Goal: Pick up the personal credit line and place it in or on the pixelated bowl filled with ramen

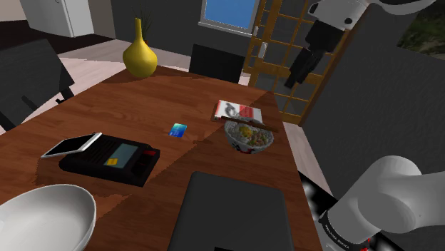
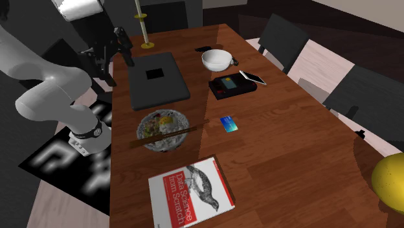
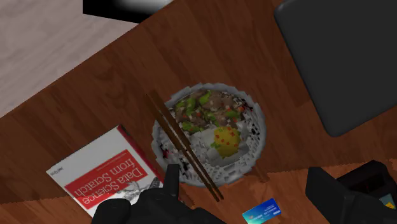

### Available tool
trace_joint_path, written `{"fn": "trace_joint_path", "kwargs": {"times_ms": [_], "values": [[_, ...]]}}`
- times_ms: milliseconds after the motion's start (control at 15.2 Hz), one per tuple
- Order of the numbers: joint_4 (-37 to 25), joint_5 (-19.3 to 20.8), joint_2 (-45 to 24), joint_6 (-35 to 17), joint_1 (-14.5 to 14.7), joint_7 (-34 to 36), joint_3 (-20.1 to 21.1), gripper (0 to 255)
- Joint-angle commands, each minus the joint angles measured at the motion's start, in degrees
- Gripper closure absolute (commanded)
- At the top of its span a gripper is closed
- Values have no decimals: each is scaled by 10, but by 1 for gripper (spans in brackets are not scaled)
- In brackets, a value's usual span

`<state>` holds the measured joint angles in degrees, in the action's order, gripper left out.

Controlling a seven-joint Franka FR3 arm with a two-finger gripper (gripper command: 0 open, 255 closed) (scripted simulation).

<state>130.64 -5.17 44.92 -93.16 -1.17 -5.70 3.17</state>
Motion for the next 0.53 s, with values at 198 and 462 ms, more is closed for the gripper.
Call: {"fn": "trace_joint_path", "kwargs": {"times_ms": [198,462], "values": [[15,-15,-26,-44,-8,71,44,0],[19,-28,-76,-103,-22,167,102,0]]}}
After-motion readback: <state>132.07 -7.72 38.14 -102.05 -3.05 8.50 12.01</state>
